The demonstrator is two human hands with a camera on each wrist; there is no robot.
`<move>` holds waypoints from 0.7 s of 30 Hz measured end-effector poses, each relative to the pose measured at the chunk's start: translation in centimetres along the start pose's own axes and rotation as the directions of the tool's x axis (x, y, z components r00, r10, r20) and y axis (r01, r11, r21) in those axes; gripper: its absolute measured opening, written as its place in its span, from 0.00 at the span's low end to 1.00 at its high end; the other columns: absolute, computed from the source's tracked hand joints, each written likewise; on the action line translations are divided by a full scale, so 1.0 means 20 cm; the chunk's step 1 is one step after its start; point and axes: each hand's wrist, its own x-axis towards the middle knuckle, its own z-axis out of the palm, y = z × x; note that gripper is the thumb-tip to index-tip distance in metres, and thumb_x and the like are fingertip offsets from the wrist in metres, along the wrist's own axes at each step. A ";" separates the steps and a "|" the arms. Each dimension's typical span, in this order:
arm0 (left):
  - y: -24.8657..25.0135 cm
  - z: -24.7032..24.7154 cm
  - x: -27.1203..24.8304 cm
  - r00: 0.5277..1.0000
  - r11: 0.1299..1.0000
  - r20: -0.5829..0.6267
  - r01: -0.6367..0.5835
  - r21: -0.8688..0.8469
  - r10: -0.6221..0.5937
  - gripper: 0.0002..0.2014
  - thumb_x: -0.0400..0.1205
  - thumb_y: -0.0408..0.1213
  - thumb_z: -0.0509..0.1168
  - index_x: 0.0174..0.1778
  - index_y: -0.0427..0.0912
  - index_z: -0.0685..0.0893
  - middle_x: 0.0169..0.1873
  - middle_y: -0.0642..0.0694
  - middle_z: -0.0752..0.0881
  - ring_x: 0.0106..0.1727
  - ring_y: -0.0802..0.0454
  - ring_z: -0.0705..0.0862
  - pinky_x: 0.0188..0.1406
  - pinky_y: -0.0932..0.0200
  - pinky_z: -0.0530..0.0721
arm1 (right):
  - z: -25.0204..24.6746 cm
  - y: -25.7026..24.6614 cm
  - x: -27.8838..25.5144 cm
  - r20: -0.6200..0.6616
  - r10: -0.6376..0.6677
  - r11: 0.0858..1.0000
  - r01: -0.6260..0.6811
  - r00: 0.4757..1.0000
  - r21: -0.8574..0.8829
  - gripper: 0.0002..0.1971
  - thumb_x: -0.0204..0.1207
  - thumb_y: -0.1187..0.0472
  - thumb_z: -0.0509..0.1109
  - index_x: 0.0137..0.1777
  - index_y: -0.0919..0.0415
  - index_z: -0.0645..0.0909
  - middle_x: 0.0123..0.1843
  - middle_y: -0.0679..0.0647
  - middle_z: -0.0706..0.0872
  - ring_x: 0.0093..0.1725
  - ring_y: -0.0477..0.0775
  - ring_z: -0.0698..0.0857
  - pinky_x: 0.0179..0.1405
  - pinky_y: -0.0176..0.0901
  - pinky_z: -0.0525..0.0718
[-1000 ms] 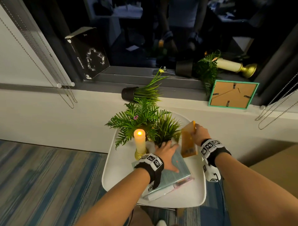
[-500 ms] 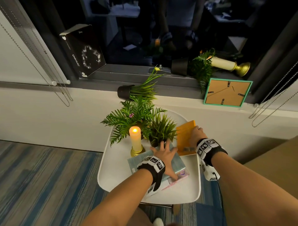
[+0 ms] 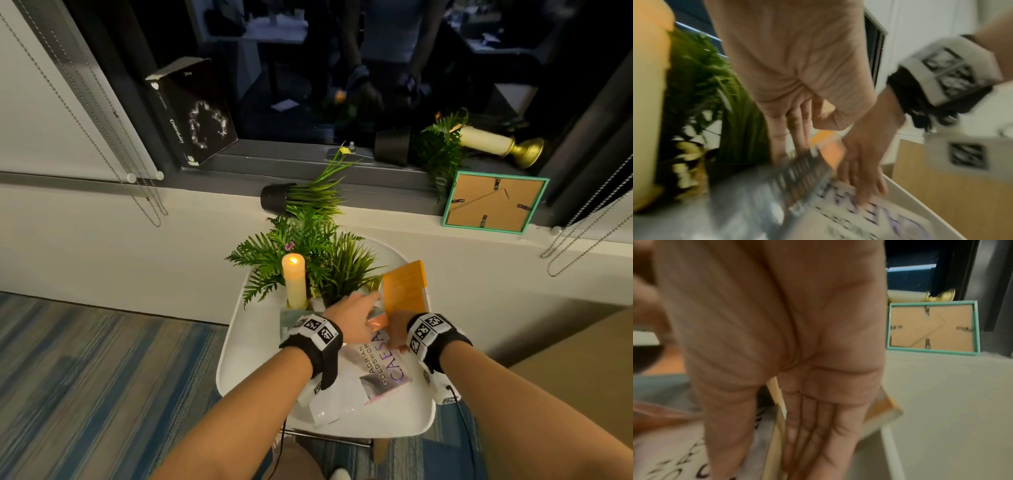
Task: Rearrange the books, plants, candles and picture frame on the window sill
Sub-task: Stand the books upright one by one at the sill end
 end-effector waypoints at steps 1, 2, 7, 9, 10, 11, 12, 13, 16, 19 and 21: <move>-0.02 -0.02 0.00 0.999 1.000 -0.044 -0.005 -0.004 0.005 0.30 0.78 0.32 0.62 0.76 0.52 0.66 0.66 0.39 0.75 0.62 0.38 0.80 0.57 0.47 0.81 | 0.02 -0.01 0.00 0.051 0.000 1.000 0.000 0.999 -0.011 0.14 0.70 0.48 0.73 0.51 0.54 0.81 0.34 0.47 0.82 0.37 0.54 0.85 0.51 0.50 0.86; -0.05 -0.04 -0.01 0.997 1.000 -0.073 -0.017 0.008 0.018 0.29 0.78 0.32 0.62 0.76 0.53 0.67 0.65 0.39 0.77 0.61 0.39 0.81 0.55 0.50 0.80 | 0.04 -0.02 0.00 0.075 0.003 1.000 -0.002 0.997 -0.013 0.16 0.66 0.43 0.75 0.49 0.50 0.81 0.32 0.46 0.82 0.35 0.53 0.84 0.52 0.49 0.86; -0.14 0.03 -0.05 0.999 1.000 0.044 0.022 0.004 -0.022 0.34 0.73 0.52 0.73 0.74 0.52 0.70 0.66 0.40 0.76 0.65 0.40 0.79 0.61 0.44 0.82 | 0.11 -0.07 0.06 0.024 0.090 0.993 -0.088 0.996 -0.077 0.37 0.40 0.20 0.66 0.39 0.49 0.81 0.33 0.47 0.86 0.34 0.54 0.86 0.43 0.46 0.86; -0.16 0.08 -0.07 0.997 1.000 0.073 0.023 0.004 -0.023 0.40 0.68 0.55 0.77 0.74 0.48 0.71 0.68 0.41 0.76 0.66 0.41 0.78 0.62 0.45 0.82 | 0.14 -0.09 0.07 -0.016 0.095 0.992 -0.096 0.995 -0.081 0.44 0.32 0.18 0.67 0.44 0.49 0.80 0.39 0.50 0.87 0.39 0.57 0.86 0.47 0.50 0.86; -0.17 0.10 -0.08 0.995 0.999 0.097 0.024 0.031 -0.026 0.42 0.68 0.54 0.78 0.76 0.47 0.69 0.71 0.41 0.75 0.69 0.42 0.76 0.65 0.46 0.80 | 0.14 -0.10 0.06 -0.023 0.081 0.994 -0.083 0.996 -0.065 0.46 0.31 0.19 0.68 0.47 0.49 0.80 0.42 0.51 0.87 0.41 0.58 0.86 0.48 0.51 0.87; -0.18 0.12 -0.09 0.991 0.997 0.127 0.025 0.071 -0.034 0.44 0.68 0.53 0.78 0.78 0.44 0.67 0.73 0.42 0.73 0.72 0.42 0.73 0.68 0.47 0.77 | 0.14 -0.12 0.05 -0.003 0.065 0.997 -0.065 0.998 -0.045 0.47 0.32 0.20 0.70 0.50 0.50 0.80 0.43 0.50 0.87 0.42 0.58 0.86 0.48 0.51 0.87; -0.20 0.14 -0.09 0.988 0.994 0.151 0.022 0.111 -0.039 0.45 0.69 0.50 0.79 0.79 0.42 0.65 0.75 0.42 0.71 0.74 0.43 0.72 0.70 0.48 0.75 | 0.13 -0.13 0.04 0.017 0.037 0.999 -0.037 0.999 -0.031 0.46 0.35 0.23 0.73 0.53 0.51 0.80 0.43 0.50 0.87 0.43 0.58 0.87 0.48 0.51 0.87; -0.21 0.15 -0.10 0.987 0.990 0.157 0.021 0.139 -0.043 0.45 0.69 0.47 0.79 0.79 0.41 0.65 0.75 0.42 0.71 0.74 0.43 0.71 0.71 0.48 0.75 | 0.11 -0.15 0.00 0.044 0.011 1.000 -0.010 0.999 -0.017 0.43 0.40 0.26 0.74 0.54 0.52 0.80 0.43 0.49 0.86 0.43 0.57 0.87 0.49 0.50 0.86; -0.24 0.17 -0.11 0.990 0.985 0.124 0.042 0.169 -0.064 0.40 0.70 0.39 0.78 0.77 0.39 0.67 0.73 0.41 0.73 0.72 0.41 0.73 0.69 0.45 0.77 | 0.11 -0.17 -0.04 0.073 -0.004 1.000 0.005 0.997 -0.014 0.39 0.46 0.28 0.75 0.56 0.50 0.81 0.44 0.48 0.85 0.44 0.56 0.86 0.52 0.50 0.86; -0.27 0.18 -0.12 0.992 0.985 0.098 0.058 0.165 -0.075 0.38 0.71 0.37 0.77 0.76 0.38 0.68 0.72 0.40 0.74 0.72 0.42 0.73 0.69 0.46 0.77 | 0.14 -0.15 0.02 0.068 0.024 1.000 -0.024 0.997 0.000 0.41 0.40 0.25 0.72 0.51 0.50 0.81 0.43 0.48 0.88 0.42 0.57 0.88 0.50 0.52 0.87; -0.28 0.19 -0.11 0.992 0.985 0.100 0.055 0.167 -0.072 0.38 0.71 0.36 0.77 0.76 0.38 0.68 0.73 0.40 0.73 0.73 0.42 0.73 0.70 0.46 0.76 | 0.16 -0.14 0.04 0.103 0.024 1.000 -0.025 0.994 0.008 0.38 0.40 0.25 0.72 0.48 0.49 0.81 0.43 0.49 0.89 0.40 0.57 0.89 0.48 0.54 0.89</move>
